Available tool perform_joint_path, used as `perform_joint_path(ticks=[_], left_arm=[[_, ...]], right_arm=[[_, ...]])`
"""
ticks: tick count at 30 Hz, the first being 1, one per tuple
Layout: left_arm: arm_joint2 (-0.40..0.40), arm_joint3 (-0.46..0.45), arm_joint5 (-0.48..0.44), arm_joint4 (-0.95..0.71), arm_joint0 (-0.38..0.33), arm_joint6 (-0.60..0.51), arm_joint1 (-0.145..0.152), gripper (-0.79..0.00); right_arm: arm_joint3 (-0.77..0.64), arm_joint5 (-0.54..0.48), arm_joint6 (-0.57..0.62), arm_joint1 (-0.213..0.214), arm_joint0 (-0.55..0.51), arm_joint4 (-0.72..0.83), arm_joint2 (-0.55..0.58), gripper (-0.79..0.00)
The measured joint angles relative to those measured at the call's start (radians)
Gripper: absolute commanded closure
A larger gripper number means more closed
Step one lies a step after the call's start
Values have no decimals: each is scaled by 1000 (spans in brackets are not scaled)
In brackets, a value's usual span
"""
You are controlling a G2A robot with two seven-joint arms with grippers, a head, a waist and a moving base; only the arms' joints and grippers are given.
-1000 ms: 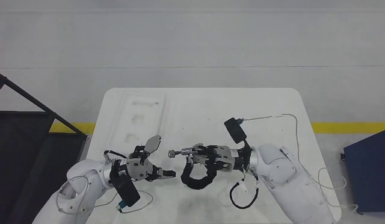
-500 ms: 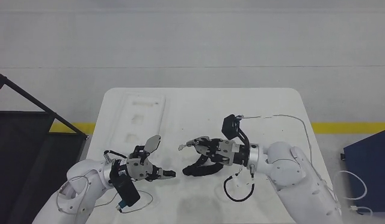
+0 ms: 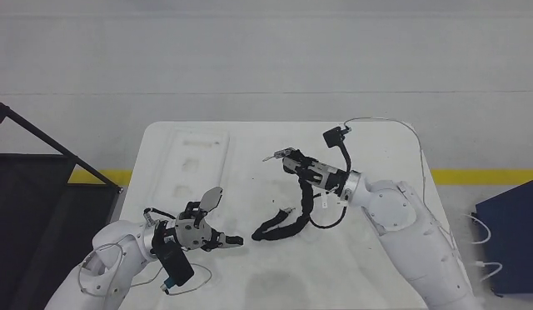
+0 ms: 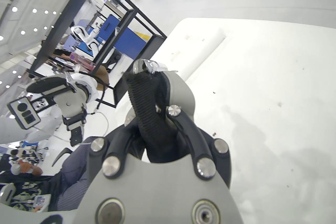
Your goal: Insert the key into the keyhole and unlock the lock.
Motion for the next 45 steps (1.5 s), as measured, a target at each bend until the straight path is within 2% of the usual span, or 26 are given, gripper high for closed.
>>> perform_joint_path(ticks=[9, 17, 28, 29, 30, 31, 38, 45], left_arm=[[0, 0, 0, 0, 0, 0, 0, -785], [0, 0, 0, 0, 0, 0, 0, -785], [0, 0, 0, 0, 0, 0, 0, -785], [0, 0, 0, 0, 0, 0, 0, -785], [0, 0, 0, 0, 0, 0, 0, -785], [0, 0, 0, 0, 0, 0, 0, -785], [0, 0, 0, 0, 0, 0, 0, -785], [0, 0, 0, 0, 0, 0, 0, -785]], right_arm=[[244, 15, 1, -46, 142, 40, -137, 0], [404, 5, -48, -84, 180, 40, -229, 0], [511, 92, -66, -107, 204, -5, -265, 0], [510, 95, -72, -107, 202, -6, -263, -77], [509, 96, -79, -107, 199, -9, -259, -323], [507, 96, -83, -107, 196, -10, -255, -785], [466, 96, -139, -93, 158, -47, -209, -785], [346, 82, -203, -64, 82, -106, -125, -785]])
